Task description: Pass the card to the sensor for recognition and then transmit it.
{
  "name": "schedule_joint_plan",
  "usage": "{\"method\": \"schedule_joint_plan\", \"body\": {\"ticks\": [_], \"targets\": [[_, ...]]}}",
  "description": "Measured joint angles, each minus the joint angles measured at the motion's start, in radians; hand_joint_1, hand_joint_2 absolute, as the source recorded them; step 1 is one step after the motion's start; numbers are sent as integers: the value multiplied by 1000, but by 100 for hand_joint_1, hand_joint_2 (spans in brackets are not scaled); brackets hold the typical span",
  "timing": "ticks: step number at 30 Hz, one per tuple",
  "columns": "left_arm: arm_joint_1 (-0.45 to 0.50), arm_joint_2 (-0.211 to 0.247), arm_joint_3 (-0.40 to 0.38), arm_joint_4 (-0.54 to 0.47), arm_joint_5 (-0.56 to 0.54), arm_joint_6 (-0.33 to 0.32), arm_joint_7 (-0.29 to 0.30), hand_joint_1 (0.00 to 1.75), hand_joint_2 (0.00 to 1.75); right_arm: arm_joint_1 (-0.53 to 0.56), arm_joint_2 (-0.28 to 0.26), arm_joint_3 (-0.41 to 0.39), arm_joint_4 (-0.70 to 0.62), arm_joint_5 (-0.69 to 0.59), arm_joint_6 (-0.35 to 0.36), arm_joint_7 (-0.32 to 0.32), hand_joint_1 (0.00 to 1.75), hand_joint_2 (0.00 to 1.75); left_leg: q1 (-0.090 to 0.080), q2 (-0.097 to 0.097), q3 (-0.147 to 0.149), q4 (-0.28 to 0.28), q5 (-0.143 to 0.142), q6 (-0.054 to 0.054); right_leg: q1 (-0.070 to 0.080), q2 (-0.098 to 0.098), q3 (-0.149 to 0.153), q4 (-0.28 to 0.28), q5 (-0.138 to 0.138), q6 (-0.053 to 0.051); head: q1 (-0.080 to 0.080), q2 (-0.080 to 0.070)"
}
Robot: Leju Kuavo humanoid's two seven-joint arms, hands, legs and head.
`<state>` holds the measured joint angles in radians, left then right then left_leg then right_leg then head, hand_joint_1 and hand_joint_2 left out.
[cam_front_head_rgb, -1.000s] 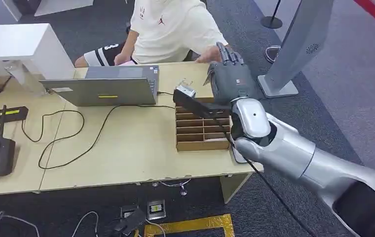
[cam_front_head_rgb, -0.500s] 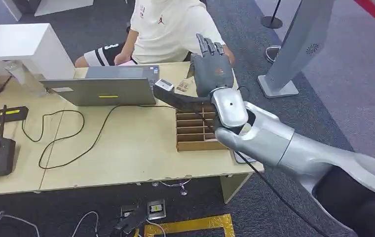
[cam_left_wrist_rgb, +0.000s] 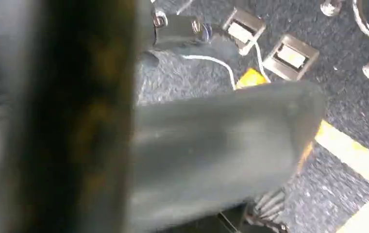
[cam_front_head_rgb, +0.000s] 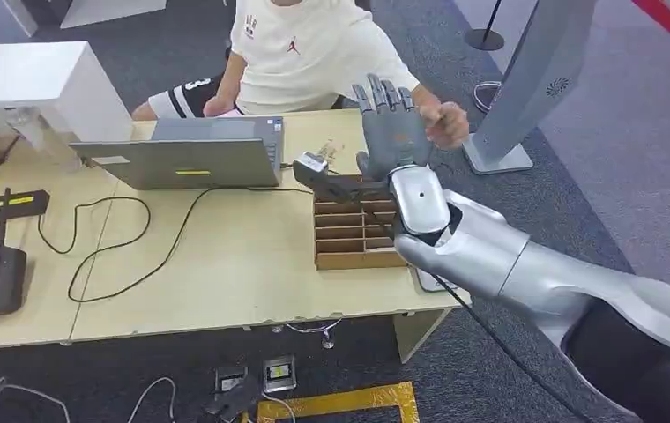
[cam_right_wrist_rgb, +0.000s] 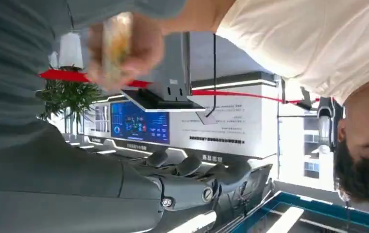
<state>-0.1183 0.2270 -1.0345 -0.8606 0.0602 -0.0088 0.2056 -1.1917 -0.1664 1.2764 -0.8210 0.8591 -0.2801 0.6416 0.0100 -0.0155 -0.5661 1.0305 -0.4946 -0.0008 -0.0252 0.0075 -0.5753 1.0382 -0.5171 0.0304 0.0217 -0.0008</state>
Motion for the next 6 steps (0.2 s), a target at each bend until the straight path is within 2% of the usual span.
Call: {"method": "schedule_joint_plan", "body": {"ticks": [3, 6], "targets": [[36, -20, 48, 4, -62, 0, -45, 0, 0, 21, -37, -8, -32, 44, -66, 3, 0, 175, 0, 0, 0, 0, 0, 0, 0, 0, 0, -1, 0, 0, 1, 0], [85, -58, 141, 9, -145, 0, -83, 0, 0, 60, -98, -33, -118, 101, -106, 4, 0, 175, 0, 0, 0, 0, 0, 0, 0, 0, 0, -2, 0, 0, 1, 0]]}}
